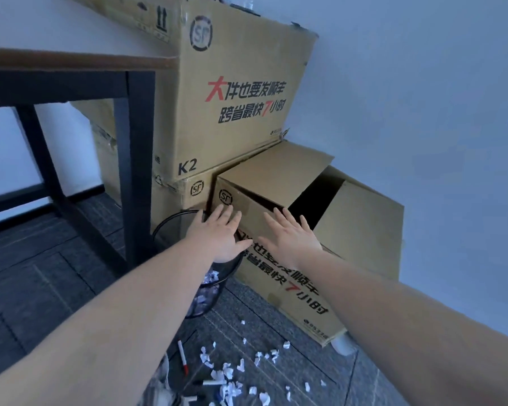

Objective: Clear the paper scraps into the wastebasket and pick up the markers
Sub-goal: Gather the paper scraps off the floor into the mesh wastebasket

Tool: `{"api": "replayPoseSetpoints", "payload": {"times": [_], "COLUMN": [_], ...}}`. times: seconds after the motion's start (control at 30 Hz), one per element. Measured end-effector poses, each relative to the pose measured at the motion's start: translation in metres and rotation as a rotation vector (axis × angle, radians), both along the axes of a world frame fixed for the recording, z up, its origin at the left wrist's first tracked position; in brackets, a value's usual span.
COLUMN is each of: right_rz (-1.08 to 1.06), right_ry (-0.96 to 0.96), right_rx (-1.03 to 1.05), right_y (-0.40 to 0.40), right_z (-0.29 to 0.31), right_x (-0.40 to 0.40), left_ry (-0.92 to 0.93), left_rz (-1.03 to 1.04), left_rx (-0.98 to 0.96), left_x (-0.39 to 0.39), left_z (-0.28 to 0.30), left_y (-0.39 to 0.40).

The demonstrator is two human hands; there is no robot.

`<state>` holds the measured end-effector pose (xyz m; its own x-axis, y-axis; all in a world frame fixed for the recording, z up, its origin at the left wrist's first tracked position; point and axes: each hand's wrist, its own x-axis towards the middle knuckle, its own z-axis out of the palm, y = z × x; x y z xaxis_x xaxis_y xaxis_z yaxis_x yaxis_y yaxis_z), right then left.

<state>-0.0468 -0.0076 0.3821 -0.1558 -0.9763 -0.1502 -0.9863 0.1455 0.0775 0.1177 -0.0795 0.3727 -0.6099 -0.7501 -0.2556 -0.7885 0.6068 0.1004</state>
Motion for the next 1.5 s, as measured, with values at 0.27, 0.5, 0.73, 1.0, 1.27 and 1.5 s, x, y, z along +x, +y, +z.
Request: {"api": "replayPoseSetpoints", "payload": {"times": [0.27,0.5,0.73,1.0,1.27,1.5], "right_rz": [-0.008,-0.023,-0.021,-0.088,-0.165,-0.159], "right_ry": [-0.143,-0.322,-0.418,-0.418,-0.490,-0.519], "right_rx": [0.008,0.060,0.120,0.285,0.329,0.206], "right_y": [0.018,0.042,0.079,0.109,0.110,0.133], "right_z": [-0.059,-0.147,-0.245,-0.347,-0.419,-0.462], "right_x": [-0.031,-0.098,-0.156,-0.179,-0.177,-0.145], "left_ry": [-0.126,-0.206,-0.269,-0.347,-0.362,-0.174], "left_rz": [-0.061,-0.138,-0.223,-0.244,-0.157,0.026], "left_rx": [0.024,0.130,0.199,0.327,0.334,0.415], "left_x": [-0.039,-0.115,-0.177,-0.196,-0.188,-0.169], "left_z": [-0.053,-0.128,-0.213,-0.316,-0.391,-0.439], "left_y": [0.026,0.025,0.036,0.052,0.043,0.061]}}
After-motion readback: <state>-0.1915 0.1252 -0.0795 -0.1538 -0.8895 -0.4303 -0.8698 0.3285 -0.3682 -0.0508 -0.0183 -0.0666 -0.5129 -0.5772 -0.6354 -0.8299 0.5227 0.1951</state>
